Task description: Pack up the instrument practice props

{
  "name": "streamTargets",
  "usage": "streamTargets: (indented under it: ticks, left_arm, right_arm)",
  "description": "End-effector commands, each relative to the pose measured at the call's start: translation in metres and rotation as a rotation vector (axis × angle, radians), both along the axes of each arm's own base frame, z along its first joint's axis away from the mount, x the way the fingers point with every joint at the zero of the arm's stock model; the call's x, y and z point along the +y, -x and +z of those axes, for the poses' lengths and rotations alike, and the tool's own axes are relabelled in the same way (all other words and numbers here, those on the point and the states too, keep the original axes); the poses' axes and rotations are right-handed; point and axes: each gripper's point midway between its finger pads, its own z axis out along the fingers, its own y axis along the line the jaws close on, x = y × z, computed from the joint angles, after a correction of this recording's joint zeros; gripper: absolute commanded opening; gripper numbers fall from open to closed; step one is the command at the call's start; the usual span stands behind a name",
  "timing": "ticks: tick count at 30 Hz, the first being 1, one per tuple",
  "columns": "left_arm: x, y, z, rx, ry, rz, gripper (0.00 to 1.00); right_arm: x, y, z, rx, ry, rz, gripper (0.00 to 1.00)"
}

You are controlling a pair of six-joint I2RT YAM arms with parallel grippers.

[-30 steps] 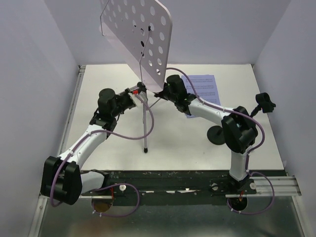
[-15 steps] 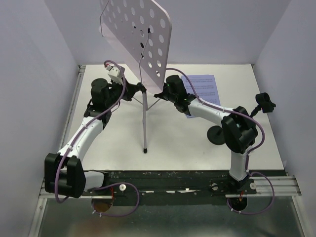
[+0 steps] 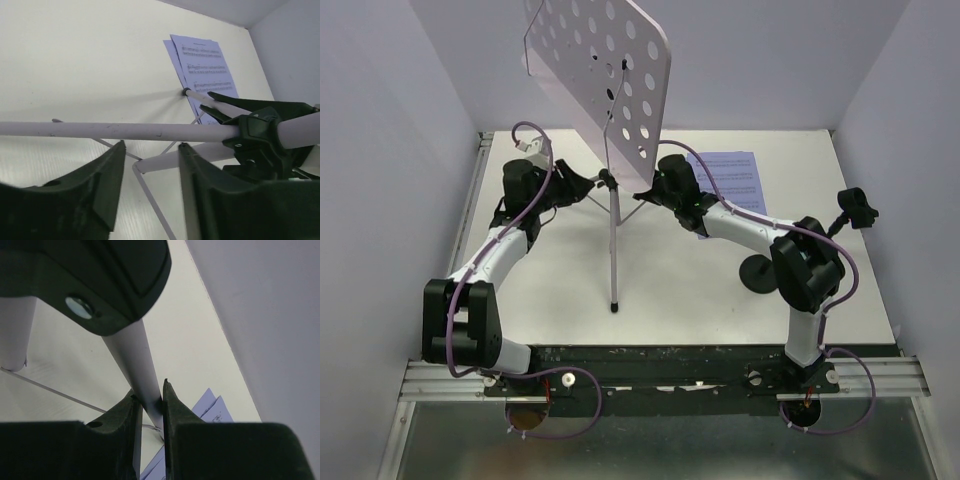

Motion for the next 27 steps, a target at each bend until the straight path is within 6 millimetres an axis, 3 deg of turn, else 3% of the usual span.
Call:
streamTargets:
  ticks: [1,7,10,17,22,25,27]
  left_arm:
    - [-0.01,0.01,0.034,-0.172,-0.086,-0.131,0.62]
    - [-0.019,0.044,0.04,-0.496,-0.409,-0.329,0.6]
    - [-0.026,0.051,0.047,-0.636,-0.522,-0.39,0.56]
    - [-0.032,0.039,0.059,-0.722,-0.584,-0.398,0.51]
    - [-0.034,0.033,0.061,-0.721,-0.579,-0.407,0.38]
    - [-0.037,0.034,0.062,-0.72,-0.561,-0.419,0.38]
    - [-0.039,0.036,0.064,-0.727,-0.551,-0.432,0.43]
  right_arm:
    - [-0.032,0.045,-0.091,0.304,0.147,-0.049,0.0]
    - [-0.031,0.044,-0.092,0.306,0.146,-0.047,0.0]
    - [-0.03,0.044,-0.092,0.308,0.148,-0.045,0.0]
    - [-0.027,0.044,-0.092,0.317,0.142,-0.04,0.0]
    - [-0.026,0.043,-0.091,0.315,0.144,-0.041,0.0]
    - [-0.026,0.042,-0.091,0.315,0.142,-0.042,0.01]
    - [-0.026,0.042,-0.092,0.319,0.142,-0.044,0.0]
